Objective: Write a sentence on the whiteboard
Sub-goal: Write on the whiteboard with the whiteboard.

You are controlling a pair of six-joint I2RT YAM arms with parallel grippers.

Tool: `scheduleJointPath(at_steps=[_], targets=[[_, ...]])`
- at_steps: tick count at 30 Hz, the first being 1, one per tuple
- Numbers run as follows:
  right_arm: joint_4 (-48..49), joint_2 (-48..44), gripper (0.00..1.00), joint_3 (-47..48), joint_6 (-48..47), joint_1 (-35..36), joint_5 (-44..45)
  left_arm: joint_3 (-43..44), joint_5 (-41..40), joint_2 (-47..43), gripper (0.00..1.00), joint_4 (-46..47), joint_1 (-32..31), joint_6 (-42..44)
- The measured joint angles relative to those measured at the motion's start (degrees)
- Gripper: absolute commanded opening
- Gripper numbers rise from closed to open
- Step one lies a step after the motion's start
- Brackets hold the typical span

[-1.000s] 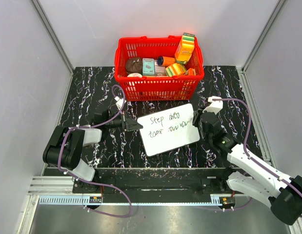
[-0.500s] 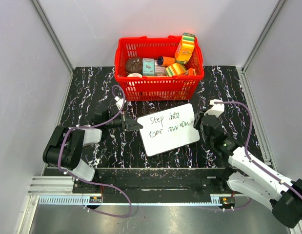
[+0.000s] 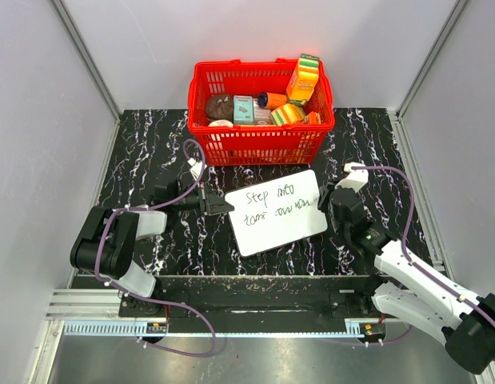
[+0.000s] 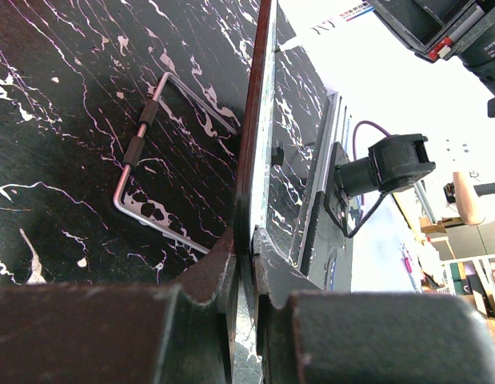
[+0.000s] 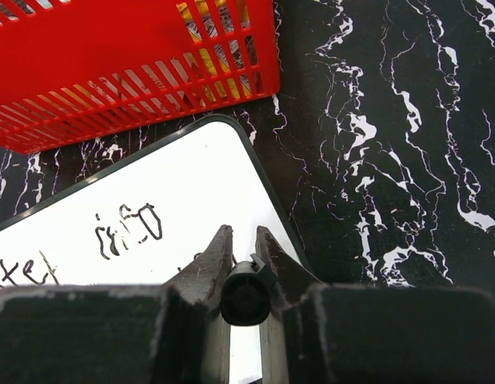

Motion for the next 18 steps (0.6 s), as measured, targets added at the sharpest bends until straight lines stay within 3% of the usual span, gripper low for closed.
scheduleJointPath(at_steps=[18], targets=[[0.4,3.1,0.0,3.1,-2.6,-0.8,0.1,0.0,0.0,0.0,0.0,0.0,0.0,0.0]])
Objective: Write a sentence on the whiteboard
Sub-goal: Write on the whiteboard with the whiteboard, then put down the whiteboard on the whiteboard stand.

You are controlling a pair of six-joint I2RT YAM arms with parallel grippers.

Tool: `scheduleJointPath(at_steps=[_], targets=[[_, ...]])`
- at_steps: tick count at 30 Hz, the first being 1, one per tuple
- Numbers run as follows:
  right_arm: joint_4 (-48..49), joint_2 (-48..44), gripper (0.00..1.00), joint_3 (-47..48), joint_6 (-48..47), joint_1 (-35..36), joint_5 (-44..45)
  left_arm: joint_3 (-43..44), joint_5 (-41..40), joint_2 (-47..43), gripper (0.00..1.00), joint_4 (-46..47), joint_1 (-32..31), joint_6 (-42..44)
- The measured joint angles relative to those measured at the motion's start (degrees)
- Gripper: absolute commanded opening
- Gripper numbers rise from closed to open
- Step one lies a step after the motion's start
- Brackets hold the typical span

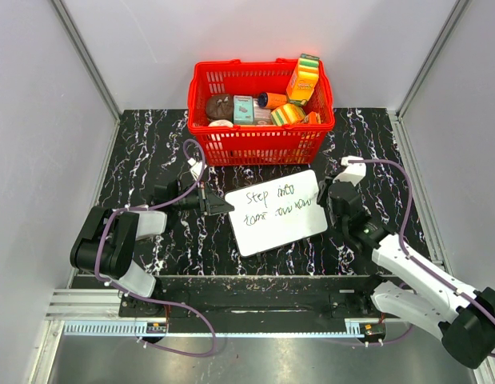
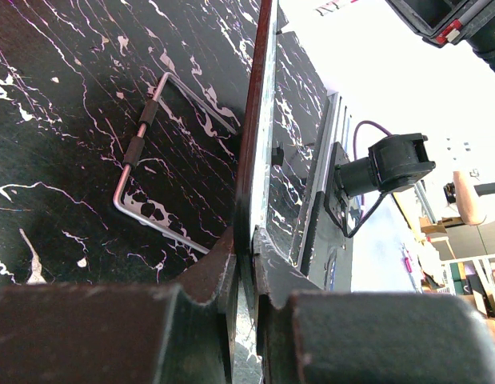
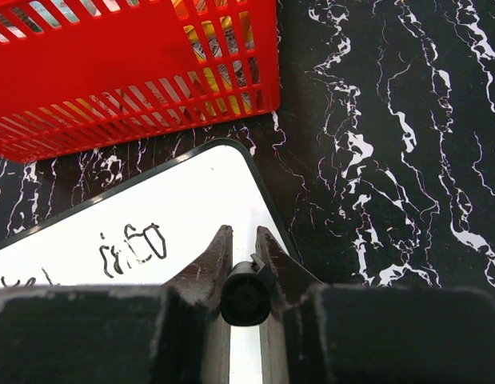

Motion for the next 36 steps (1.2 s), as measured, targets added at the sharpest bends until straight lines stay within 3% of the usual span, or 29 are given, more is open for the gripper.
scheduleJointPath(at_steps=[14,24,29,36], targets=[[0.5,0.0,0.0,0.6,-0.9,-0.1,-0.2,0.0,0.0,0.0,0.0,0.0,0.0,0.0],[-0.3,-15.5,0.0,0.6,-0.3,-0.2,-0.7,0.0,0.0,0.0,0.0,0.0,0.0,0.0],[-0.6,-18.9,0.0,0.6,0.5,-0.2,-0.7,0.0,0.0,0.0,0.0,0.0,0.0,0.0],[-3.8,-19.8,0.0,0.4,3.0,-0.2,-2.1,0.0,0.0,0.0,0.19,0.0,0.0,0.0]])
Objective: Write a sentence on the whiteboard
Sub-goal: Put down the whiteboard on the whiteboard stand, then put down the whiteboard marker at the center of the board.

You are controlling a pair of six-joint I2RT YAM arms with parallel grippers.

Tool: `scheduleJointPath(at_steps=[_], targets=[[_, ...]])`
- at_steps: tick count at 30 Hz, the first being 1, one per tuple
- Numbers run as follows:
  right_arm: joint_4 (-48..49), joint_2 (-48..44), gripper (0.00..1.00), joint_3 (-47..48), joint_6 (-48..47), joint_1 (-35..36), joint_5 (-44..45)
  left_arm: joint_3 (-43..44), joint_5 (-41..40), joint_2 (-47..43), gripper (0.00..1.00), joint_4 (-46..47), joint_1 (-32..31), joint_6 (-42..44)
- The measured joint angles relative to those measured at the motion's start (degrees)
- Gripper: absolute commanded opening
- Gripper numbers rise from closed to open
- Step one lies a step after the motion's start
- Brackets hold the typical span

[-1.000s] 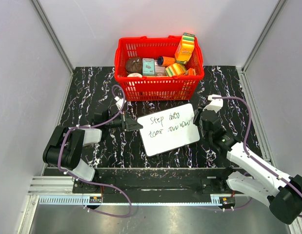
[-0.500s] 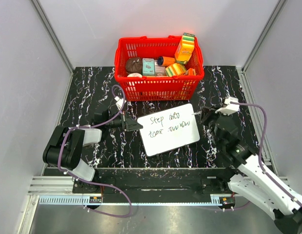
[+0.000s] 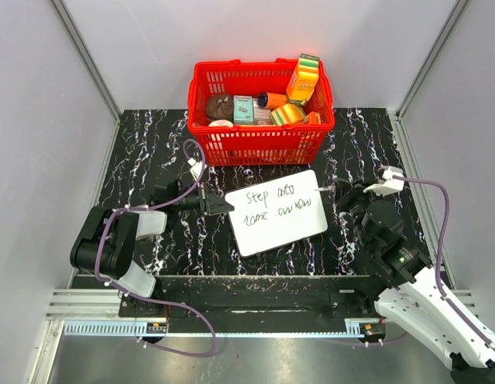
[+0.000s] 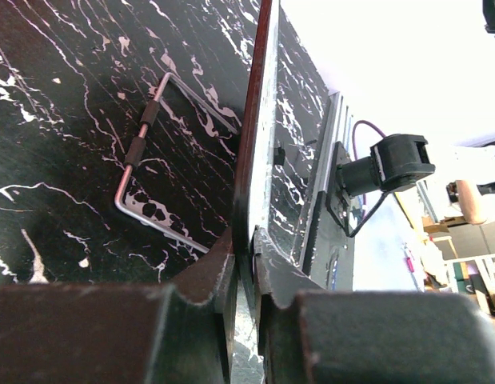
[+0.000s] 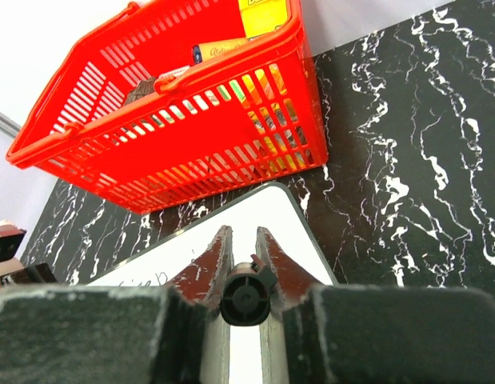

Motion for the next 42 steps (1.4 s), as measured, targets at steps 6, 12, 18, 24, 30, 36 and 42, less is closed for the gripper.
scheduleJointPath(at_steps=[6,12,18,24,30,36,42], targets=[[-2.3,-1.7,0.0,-1.2,3.8,0.0,-2.9,-0.2,-1.5,-0.1,0.59,-1.3,-0.7,2.6],[-5.3,-3.2,0.0,-2.3,7.2,-0.1,-6.0,-3.4,-4.9,-5.0,0.99,-2.4,-1.0,3.1],[-8.3,-5.7,0.0,-2.7,9.6,-0.1,-8.6,-5.7,-10.9,-15.2,0.99,-3.8,-1.1,1.9],[-10.0,-6.5,0.0,-3.8,12.6,-0.1,-12.0,-5.6,-21.8,-26.2,0.99,-13.9,-1.1,3.0],[-11.8,-8.1,0.0,-6.3,16.1,-0.1,-16.1,-4.3,-31.4,-34.2,0.99,-26.2,-1.1,3.6],[-13.6,-12.1,0.0,-9.5,20.5,-0.1,-20.2,-1.2,-39.6,-41.0,0.99,-36.6,-1.1,3.2],[-16.3,-15.7,0.0,-16.4,26.9,-0.1,-25.3,0.8,-44.0,-46.6,0.99,-42.4,-1.1,2.3]])
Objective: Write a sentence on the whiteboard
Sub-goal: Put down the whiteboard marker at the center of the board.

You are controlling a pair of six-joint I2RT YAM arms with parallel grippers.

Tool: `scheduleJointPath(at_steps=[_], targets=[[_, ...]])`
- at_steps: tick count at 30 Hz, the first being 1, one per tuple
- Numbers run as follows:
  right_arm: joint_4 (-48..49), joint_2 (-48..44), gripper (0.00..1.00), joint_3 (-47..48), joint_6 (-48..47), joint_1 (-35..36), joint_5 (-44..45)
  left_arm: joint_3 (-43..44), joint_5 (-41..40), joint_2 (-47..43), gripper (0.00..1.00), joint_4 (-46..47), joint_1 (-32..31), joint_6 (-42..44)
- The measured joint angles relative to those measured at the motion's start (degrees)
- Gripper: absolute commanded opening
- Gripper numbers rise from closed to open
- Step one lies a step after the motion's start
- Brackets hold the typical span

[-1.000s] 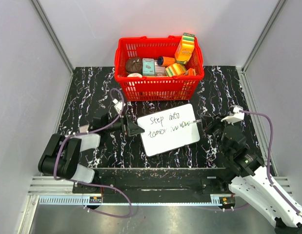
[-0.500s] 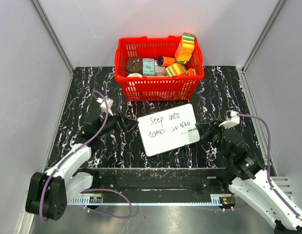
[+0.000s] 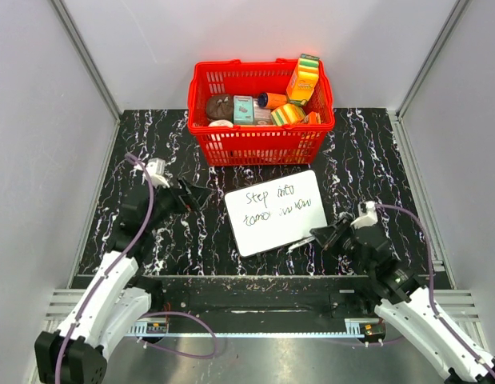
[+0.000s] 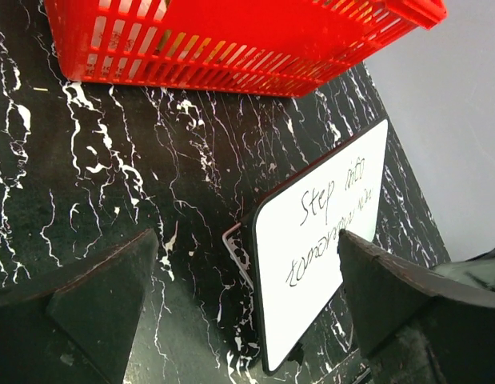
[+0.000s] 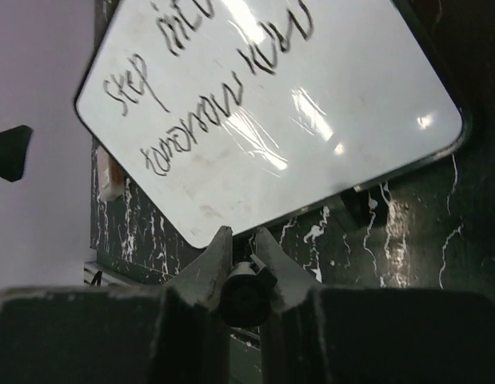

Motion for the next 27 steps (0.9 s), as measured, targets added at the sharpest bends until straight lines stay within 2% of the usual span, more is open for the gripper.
scheduleJointPath(at_steps=[7,20,23,24,27], targets=[[-4.5,-1.7,0.01,-6.9,7.0,0.0,-3.3,2.1,-0.5,-5.9,0.99,-3.3,0.0,-2.5],[-5.5,0.1,0.2,-8.8,12.1,0.0,-4.1,5.5,1.7,-14.9,0.99,-2.0,0.0,-3.4],[-5.5,0.3,0.35,-8.8,12.7,0.0,-3.6,5.5,2.7,-15.2,0.99,-1.1,0.0,-3.5],[-5.5,0.1,0.45,-8.8,12.9,0.0,-3.3,5.5,3.0,-15.3,0.99,-0.8,0.0,-3.6],[-5.5,-1.5,0.64,-8.8,13.7,0.0,-2.0,5.5,3.8,-15.7,0.99,-0.5,0.0,-3.7]])
